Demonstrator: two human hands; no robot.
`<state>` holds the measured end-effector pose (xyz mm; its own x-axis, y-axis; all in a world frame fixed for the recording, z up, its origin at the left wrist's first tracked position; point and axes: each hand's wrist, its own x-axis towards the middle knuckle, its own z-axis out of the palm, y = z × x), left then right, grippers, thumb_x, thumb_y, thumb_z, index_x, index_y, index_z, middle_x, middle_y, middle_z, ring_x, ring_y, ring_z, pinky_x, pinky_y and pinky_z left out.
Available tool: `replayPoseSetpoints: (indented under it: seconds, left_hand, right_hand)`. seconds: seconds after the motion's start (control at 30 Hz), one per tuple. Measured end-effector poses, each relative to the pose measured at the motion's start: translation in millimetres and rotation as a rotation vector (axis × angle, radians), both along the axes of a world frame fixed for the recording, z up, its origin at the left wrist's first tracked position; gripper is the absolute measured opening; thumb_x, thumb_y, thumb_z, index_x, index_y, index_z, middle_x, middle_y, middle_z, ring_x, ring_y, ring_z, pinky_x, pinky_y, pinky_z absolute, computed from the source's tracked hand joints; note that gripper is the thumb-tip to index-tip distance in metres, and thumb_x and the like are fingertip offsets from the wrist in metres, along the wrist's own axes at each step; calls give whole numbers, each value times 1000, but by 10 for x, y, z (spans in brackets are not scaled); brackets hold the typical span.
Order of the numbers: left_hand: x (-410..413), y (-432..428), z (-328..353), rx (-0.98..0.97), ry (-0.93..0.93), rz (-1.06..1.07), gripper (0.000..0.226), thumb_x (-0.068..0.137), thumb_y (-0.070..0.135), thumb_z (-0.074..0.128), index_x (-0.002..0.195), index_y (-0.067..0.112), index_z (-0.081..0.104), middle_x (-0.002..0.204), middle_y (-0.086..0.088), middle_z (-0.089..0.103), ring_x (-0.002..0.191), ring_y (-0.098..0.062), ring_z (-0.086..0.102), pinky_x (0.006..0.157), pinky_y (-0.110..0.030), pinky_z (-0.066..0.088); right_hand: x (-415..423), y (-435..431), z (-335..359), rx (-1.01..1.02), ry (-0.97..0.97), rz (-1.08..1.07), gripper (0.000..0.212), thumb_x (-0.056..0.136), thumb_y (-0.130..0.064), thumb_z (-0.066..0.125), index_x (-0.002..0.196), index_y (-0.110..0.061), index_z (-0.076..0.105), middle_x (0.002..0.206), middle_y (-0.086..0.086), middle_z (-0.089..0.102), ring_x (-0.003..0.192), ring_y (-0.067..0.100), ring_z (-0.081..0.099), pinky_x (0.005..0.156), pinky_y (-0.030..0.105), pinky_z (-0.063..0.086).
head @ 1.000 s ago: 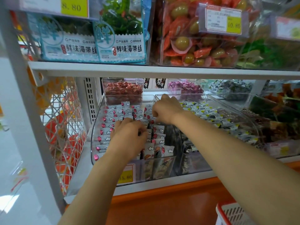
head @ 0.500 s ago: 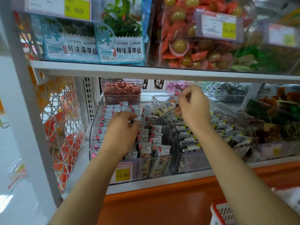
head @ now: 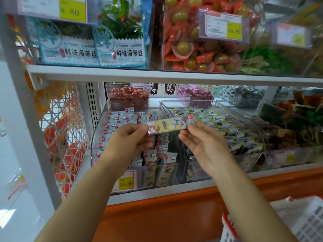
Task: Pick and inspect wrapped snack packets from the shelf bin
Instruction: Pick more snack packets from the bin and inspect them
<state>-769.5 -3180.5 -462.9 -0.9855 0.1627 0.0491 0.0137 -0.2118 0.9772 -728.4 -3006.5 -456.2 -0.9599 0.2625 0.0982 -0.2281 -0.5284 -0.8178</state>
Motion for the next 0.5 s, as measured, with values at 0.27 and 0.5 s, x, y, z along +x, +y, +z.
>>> replayPoseSetpoints:
  seconds: [0.27, 0.5]
  left_hand:
    - [-35, -46, 28, 336, -135, -55, 17, 90, 12, 55, 73, 9, 57, 56, 1, 63, 57, -9, 63, 54, -17, 53]
    - [-35, -2, 31, 471, -152, -136, 6, 72, 7, 60, 77, 10, 58, 59, 1, 59, 51, -5, 56, 51, -14, 51]
  right_hand:
    - [2, 3, -23, -13, -37, 68, 11, 80, 7, 58, 85, 0, 66, 67, 8, 69, 61, 15, 68, 54, 21, 55]
    - [-7, -19, -43, -216, -90, 65, 15, 70, 3, 63, 85, 0, 65, 67, 11, 70, 59, 16, 69, 50, 20, 54]
